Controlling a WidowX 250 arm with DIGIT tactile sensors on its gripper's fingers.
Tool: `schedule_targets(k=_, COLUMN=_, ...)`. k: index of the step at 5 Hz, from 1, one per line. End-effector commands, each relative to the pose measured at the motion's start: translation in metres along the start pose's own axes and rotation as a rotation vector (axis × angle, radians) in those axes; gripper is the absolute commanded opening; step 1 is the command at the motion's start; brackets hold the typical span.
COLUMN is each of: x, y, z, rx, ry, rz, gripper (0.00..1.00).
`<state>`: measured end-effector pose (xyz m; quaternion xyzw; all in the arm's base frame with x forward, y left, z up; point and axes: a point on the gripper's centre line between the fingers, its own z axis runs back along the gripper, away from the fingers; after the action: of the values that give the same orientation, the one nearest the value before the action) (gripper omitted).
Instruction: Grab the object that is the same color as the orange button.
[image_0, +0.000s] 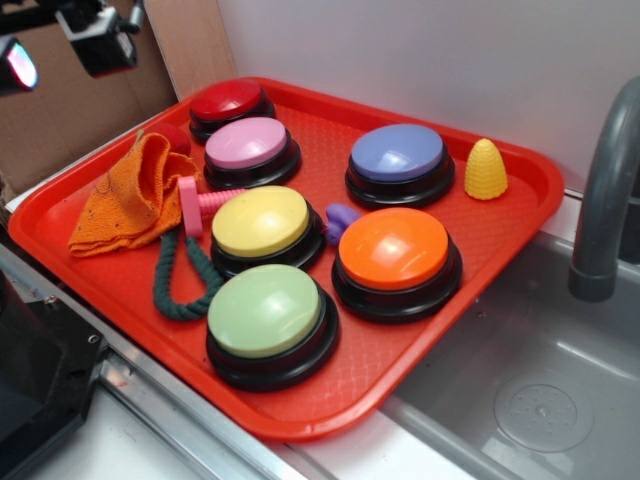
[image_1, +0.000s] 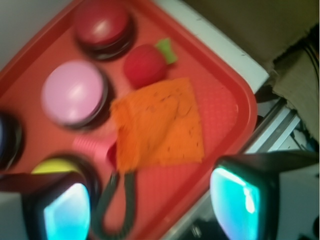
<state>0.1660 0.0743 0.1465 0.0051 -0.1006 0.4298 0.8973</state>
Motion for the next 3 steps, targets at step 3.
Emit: schedule_targets(k=3, x=0.012, y=-0.009, z=-0.086, rx=0.064, ry=-0.08, rz=0.024, gripper=1.0)
